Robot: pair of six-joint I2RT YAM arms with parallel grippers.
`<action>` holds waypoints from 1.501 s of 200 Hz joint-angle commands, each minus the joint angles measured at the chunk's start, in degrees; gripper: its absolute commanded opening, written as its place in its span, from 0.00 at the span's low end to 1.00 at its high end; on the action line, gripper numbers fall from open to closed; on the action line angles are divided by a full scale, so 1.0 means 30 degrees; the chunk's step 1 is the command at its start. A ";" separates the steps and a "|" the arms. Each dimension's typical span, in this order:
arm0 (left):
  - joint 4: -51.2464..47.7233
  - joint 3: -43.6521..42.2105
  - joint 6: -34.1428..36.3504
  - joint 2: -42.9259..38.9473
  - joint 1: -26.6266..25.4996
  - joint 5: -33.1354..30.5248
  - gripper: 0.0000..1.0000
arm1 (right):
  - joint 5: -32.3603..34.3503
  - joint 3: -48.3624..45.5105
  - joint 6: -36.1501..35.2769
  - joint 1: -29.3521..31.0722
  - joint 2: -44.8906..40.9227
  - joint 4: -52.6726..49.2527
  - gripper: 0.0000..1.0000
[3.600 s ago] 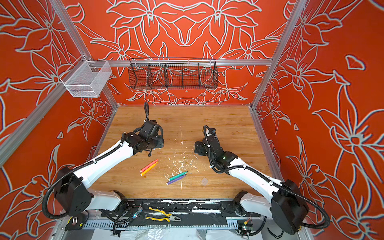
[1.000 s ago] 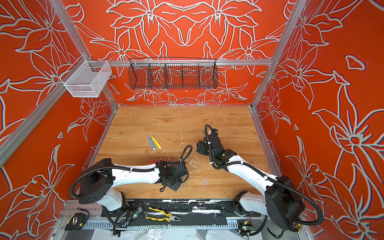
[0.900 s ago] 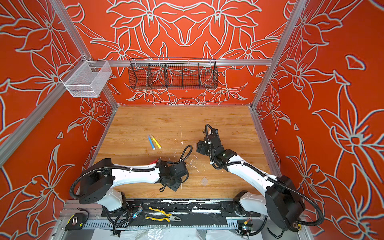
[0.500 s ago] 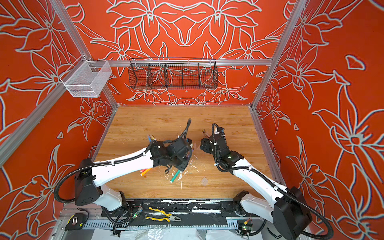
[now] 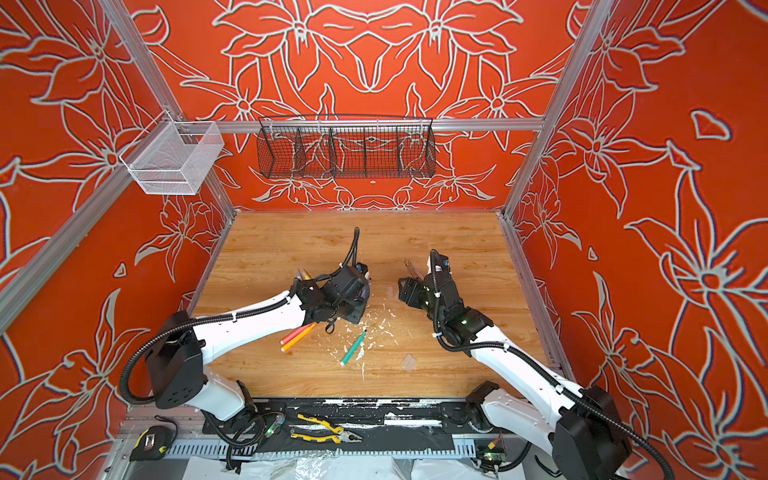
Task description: Insert the pens into the pen caps
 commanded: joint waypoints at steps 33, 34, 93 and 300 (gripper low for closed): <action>0.4187 -0.1540 0.0981 -0.2160 -0.0072 0.2304 0.00 | -0.3356 -0.2080 -0.0348 0.1139 -0.1117 0.5699 0.79; 0.4191 -0.1539 0.0986 -0.2175 -0.0073 0.2327 0.00 | -0.3405 -0.2109 -0.0329 0.1171 -0.1117 0.5780 0.79; 0.4668 -0.1539 0.1360 -0.1957 -0.0154 0.4041 0.00 | -0.4821 -0.2519 0.0313 0.2047 -0.0077 0.8228 0.76; 0.5894 -0.2505 0.2207 -0.3155 -0.1186 0.4401 0.00 | -0.4538 -0.2569 0.2296 0.2022 0.1493 0.8527 0.22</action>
